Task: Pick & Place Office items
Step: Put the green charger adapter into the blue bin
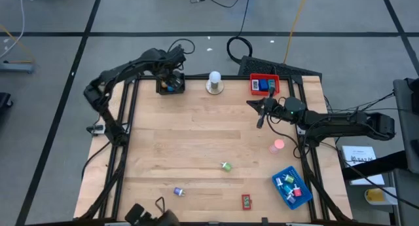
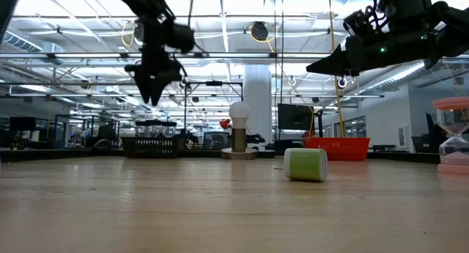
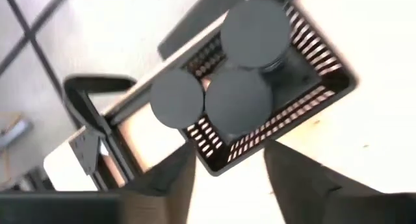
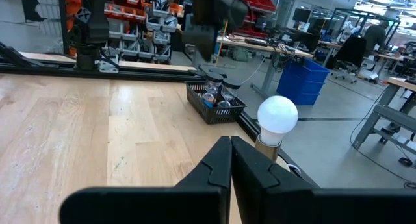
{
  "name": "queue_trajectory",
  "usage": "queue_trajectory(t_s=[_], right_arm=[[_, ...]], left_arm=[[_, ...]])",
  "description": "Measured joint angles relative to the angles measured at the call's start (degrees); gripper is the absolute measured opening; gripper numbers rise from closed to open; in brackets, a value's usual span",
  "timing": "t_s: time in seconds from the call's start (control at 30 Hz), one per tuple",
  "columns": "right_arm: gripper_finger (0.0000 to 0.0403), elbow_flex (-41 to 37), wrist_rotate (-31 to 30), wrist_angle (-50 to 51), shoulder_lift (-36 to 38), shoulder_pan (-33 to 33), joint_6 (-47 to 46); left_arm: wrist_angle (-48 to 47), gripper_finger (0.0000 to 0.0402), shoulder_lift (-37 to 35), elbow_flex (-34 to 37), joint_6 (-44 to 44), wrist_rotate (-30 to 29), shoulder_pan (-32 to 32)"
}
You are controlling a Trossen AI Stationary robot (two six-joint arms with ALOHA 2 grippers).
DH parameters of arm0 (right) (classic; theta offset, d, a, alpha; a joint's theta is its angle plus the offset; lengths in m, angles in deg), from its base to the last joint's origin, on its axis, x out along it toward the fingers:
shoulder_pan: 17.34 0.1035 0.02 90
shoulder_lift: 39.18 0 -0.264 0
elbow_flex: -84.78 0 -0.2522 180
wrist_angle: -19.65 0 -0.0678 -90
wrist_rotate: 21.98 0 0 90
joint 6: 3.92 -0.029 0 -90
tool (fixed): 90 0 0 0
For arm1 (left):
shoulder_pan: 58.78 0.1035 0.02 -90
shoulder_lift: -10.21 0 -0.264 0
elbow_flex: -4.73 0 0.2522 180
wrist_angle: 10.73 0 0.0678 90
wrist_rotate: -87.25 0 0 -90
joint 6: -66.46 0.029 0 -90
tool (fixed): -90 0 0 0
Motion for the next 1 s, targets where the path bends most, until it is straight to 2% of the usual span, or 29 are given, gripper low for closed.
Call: queue_trajectory(t_s=[0.13, 0.23, 0.37, 0.47, 0.63, 0.73, 0.83, 1.0], right_arm=[[0.0, 0.0, -0.5, -0.2, 0.0, 0.0, 0.5], [0.0, 0.0, -2.0, -1.8, 0.0, 0.0, 0.4], [0.0, 0.0, -1.7, -3.5, 0.0, 0.0, -0.9], [0.0, 0.0, -1.7, -4.6, 0.0, 0.0, -3.8], [0.0, 0.0, -1.5, -5.6, 0.0, 0.0, -10.2], [0.0, 0.1, -1.5, -5.7, 0.0, 0.0, -12.0], [0.0, 1.2, -1.6, -3.7, 0.0, 0.0, -14.0], [0.0, 4.6, -3.7, 6.4, 0.0, 0.4, -17.1]], left_arm=[[8.6, 0.0114, -8.9, 5.8, 0.9, -0.4, -1.8], [18.8, 0.0062, -17.1, 14.2, 0.8, -0.3, -3.8], [34.0, 0.0008, -27.3, 27.0, 2.8, 4.9, -7.8], [43.8, 0.0015, -32.4, 35.4, 1.9, 9.9, -10.2], [57.9, 0.0035, -35.8, 45.4, -3.1, 15.5, -13.5], [72.9, 0.0023, -35.7, 52.9, -0.1, 16.4, -18.3], [92.1, 0.0005, -34.5, 60.2, 2.8, 17.2, -22.8], [115.0, 0.0019, -32.3, 69.2, 4.4, 17.9, -28.1]])
